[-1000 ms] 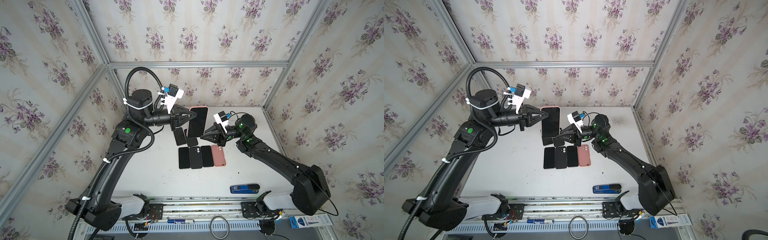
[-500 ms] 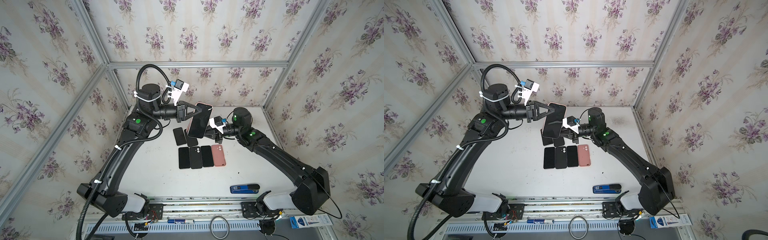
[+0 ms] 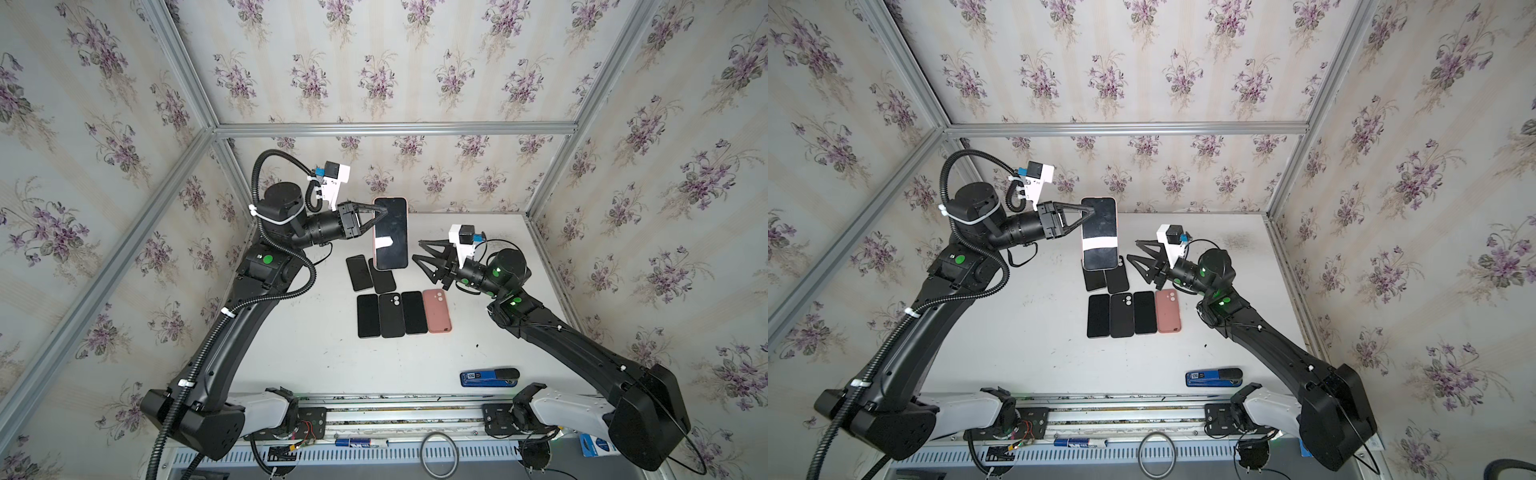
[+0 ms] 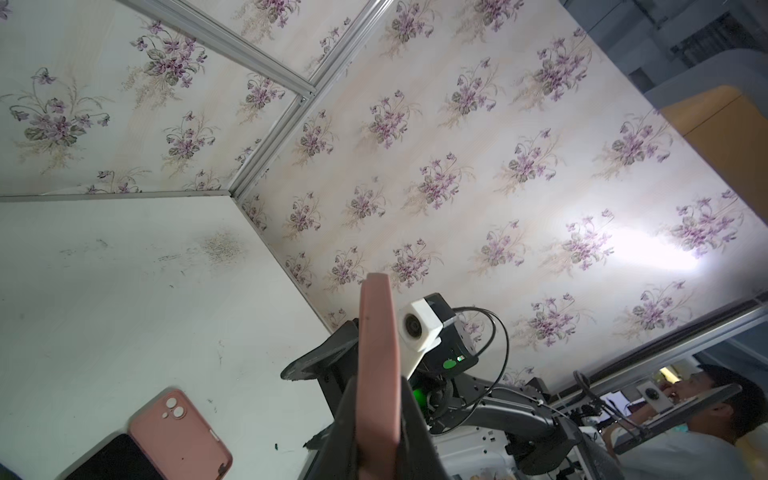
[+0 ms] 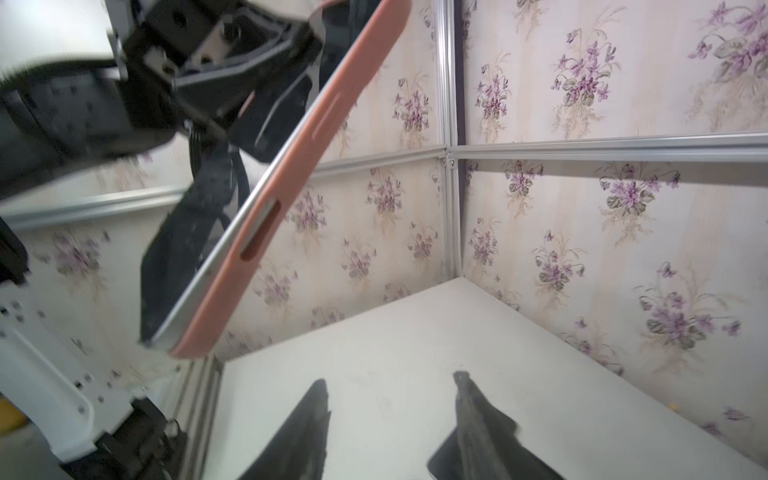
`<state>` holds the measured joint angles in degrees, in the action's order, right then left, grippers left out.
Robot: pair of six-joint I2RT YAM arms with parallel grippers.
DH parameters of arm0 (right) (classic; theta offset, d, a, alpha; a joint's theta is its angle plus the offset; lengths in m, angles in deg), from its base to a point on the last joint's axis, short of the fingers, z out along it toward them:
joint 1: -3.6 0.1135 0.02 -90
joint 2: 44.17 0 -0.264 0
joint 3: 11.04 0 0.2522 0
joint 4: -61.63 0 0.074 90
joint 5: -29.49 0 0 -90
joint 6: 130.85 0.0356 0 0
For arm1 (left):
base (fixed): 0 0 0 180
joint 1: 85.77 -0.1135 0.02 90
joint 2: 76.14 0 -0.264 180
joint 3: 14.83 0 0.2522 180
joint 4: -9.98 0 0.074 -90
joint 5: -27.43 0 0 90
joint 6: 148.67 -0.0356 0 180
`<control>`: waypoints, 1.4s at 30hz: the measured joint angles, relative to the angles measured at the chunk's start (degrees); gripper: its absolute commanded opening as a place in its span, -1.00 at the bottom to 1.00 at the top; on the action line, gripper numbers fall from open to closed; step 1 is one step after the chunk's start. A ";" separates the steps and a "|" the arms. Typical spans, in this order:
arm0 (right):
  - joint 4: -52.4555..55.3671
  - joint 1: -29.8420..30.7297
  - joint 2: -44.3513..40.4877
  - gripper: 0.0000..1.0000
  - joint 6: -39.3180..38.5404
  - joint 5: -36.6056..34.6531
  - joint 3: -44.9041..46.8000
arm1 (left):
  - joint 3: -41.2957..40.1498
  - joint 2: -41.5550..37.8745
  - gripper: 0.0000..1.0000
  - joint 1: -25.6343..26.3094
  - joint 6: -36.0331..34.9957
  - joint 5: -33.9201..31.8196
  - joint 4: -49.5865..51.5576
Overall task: Take the phone out of the phone case
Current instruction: Remove the phone case from the phone.
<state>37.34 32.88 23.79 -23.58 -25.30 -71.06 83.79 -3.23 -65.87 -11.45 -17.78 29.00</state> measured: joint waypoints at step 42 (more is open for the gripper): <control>-28.63 8.48 9.35 0.04 31.95 4.79 1.55 | -13.51 -5.01 -1.00 -1.05 16.09 -7.08 -21.16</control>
<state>8.71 41.36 33.15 8.38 -20.52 -69.51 70.28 -8.24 -66.92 4.64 -24.86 7.84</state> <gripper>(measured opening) 0.528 0.121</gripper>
